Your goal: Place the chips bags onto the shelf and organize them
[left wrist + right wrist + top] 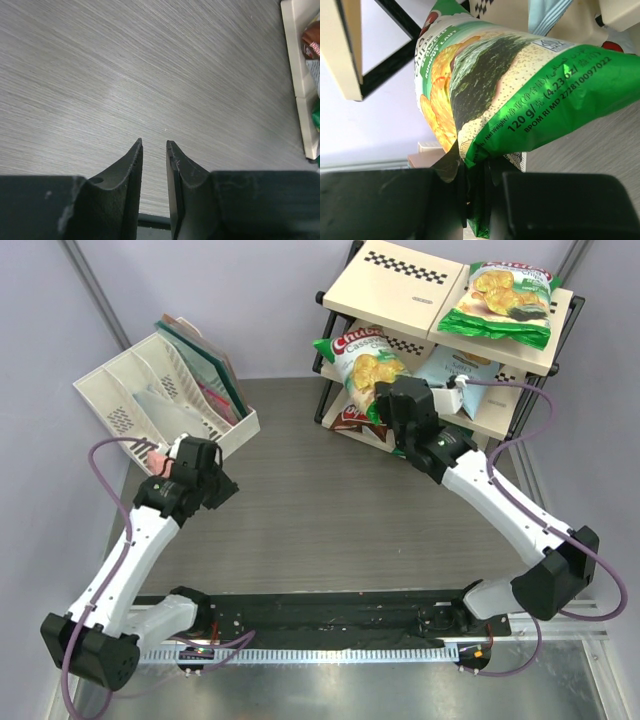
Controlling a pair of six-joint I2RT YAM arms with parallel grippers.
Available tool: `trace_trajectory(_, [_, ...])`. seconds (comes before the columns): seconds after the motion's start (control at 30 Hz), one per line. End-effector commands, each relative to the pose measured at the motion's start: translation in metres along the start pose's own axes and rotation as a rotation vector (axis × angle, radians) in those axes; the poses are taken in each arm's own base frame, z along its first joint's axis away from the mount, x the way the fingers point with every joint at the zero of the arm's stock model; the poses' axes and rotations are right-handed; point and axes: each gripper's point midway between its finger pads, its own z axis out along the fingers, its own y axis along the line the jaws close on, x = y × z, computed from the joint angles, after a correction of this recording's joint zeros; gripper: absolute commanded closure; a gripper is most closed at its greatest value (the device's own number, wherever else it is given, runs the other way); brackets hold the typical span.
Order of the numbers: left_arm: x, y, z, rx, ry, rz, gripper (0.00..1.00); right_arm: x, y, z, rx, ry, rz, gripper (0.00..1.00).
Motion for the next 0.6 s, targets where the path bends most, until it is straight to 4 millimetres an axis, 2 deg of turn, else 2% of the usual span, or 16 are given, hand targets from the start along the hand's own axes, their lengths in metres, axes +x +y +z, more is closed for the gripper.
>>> trace_trajectory(0.0, [-0.01, -0.003, -0.015, 0.016, -0.077, 0.068, 0.72, -0.037, 0.025, -0.014, -0.059, -0.153, 0.156, 0.99])
trace_trajectory(0.1, [-0.008, 0.001, -0.021, 0.028, -0.092, 0.077, 0.7, -0.038, 0.021, -0.004, -0.021, -0.196, 0.226, 0.99])
trace_trajectory(0.13, [-0.009, 0.003, -0.023, 0.026, -0.1, 0.078, 0.69, -0.032, 0.013, 0.006, 0.004, -0.207, 0.229, 0.99])
trace_trajectory(0.27, [-0.013, 0.004, -0.033, 0.045, -0.126, 0.086, 0.66, -0.027, 0.013, 0.025, 0.058, -0.25, 0.26, 0.99])
trace_trajectory(0.43, [-0.012, 0.002, -0.04, 0.075, -0.141, 0.097, 0.64, -0.035, 0.024, 0.04, 0.079, -0.341, 0.284, 0.99])
trace_trajectory(0.47, [-0.011, 0.001, -0.041, 0.084, -0.141, 0.102, 0.64, -0.04, 0.035, 0.039, 0.072, -0.354, 0.293, 0.99])
trace_trajectory(0.5, [-0.01, 0.0, -0.04, 0.088, -0.14, 0.104, 0.64, -0.034, 0.03, 0.049, 0.094, -0.369, 0.268, 0.99])
trace_trajectory(0.57, [-0.009, -0.003, -0.041, 0.101, -0.142, 0.112, 0.64, -0.033, 0.034, 0.051, 0.122, -0.371, 0.32, 0.99])
